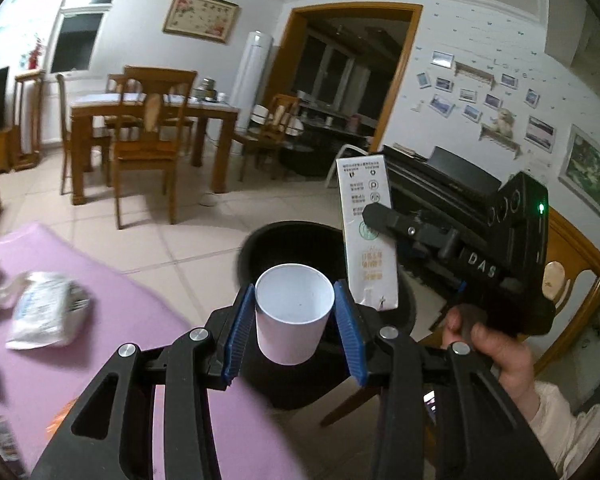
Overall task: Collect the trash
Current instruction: 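Carry the white cup and green carton over the bin and open both grippers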
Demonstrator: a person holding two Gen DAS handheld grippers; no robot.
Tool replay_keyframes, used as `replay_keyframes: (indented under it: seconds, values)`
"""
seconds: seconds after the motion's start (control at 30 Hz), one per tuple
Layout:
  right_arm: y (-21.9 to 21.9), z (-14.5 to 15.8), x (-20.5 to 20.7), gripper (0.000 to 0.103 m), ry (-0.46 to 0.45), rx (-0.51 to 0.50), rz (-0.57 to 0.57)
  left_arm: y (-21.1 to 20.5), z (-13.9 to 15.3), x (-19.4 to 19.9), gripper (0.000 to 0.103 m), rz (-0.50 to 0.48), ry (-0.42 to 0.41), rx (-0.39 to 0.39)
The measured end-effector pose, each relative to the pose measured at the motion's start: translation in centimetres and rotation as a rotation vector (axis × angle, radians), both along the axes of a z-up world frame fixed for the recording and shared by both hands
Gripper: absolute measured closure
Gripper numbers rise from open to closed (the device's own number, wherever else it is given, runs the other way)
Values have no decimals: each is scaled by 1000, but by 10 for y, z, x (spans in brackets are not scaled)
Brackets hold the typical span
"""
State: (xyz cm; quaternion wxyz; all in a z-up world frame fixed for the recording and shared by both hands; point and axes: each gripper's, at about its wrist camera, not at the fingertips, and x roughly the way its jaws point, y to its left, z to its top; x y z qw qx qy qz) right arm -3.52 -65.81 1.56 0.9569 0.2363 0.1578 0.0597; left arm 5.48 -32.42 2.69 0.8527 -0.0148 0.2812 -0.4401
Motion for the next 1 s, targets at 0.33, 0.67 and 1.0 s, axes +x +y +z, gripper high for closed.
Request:
replay_keyframes:
  seconds: [0.33,0.67,1.0]
  values:
    - [-76,-45,-12,50,41,49,-154,-65,-22,22,62,-59,69,4]
    - [-91,-69,8,50,66,30,-206,-92,-40,23,62,-83,97,44]
    - [-86,-85,28,50,83,19,-202,-98,-36,17,62,-76,71,62]
